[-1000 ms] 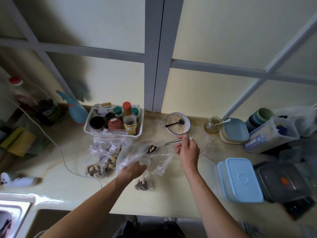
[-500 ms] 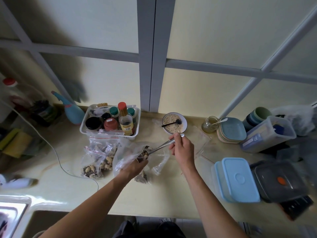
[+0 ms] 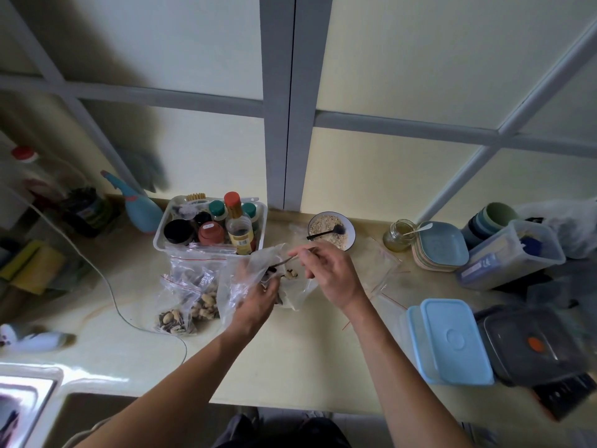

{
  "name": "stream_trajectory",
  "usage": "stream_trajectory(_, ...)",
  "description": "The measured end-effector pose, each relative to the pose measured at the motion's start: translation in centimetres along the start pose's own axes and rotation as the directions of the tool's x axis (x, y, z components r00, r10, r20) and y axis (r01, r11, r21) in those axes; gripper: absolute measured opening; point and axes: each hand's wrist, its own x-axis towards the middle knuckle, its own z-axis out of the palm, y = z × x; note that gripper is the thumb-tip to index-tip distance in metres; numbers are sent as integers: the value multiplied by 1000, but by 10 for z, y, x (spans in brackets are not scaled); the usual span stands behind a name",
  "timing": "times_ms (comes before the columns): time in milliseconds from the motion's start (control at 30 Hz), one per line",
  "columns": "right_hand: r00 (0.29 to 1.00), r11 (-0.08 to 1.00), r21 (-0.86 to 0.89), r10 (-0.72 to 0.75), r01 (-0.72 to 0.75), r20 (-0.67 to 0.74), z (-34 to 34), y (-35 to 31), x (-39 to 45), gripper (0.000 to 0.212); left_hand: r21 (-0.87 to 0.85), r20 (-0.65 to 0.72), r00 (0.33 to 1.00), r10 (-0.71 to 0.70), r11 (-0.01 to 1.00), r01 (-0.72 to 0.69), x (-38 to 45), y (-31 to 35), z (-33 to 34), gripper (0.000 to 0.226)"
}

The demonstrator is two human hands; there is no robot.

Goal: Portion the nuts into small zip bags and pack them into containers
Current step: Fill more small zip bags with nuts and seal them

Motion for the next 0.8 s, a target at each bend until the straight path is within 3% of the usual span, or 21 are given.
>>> stream_trajectory(100, 999, 999, 17, -29, 29, -28, 0, -2, 3, 22, -21, 1, 1000, -8, 1000, 8, 1, 1, -1, 54)
stream_trajectory(200, 997, 998, -4, -60, 60, -52, -1, -2, 6, 24, 56, 7, 1000, 7, 998, -7, -6, 7, -2, 50)
stream_trajectory(333, 994, 997, 27, -65, 67, -83, -4, -1, 8, 25, 79, -78, 986, 151, 986, -144, -8, 5, -5, 47)
stream_trajectory(433, 994, 997, 51, -61, 66, -93, -5, 1, 9, 25, 65, -58, 996, 74, 995, -70, -7, 3, -6, 54)
stream_trajectory(500, 994, 996, 54, -61, 66, -90, -6, 1, 9, 25, 89, -53, 998, 39, 995, -35, -9, 5, -6, 53)
stream_trajectory(667, 992, 996, 49, -63, 69, -110, -5, 5, 9, 24, 152, -9, 988, 156, 977, -153, -13, 10, -8, 33)
stream_trajectory(800, 983, 994, 59, -82, 93, -162, -4, 7, 10, 25, 228, -36, 995, 96, 970, -85, -10, 9, -11, 57)
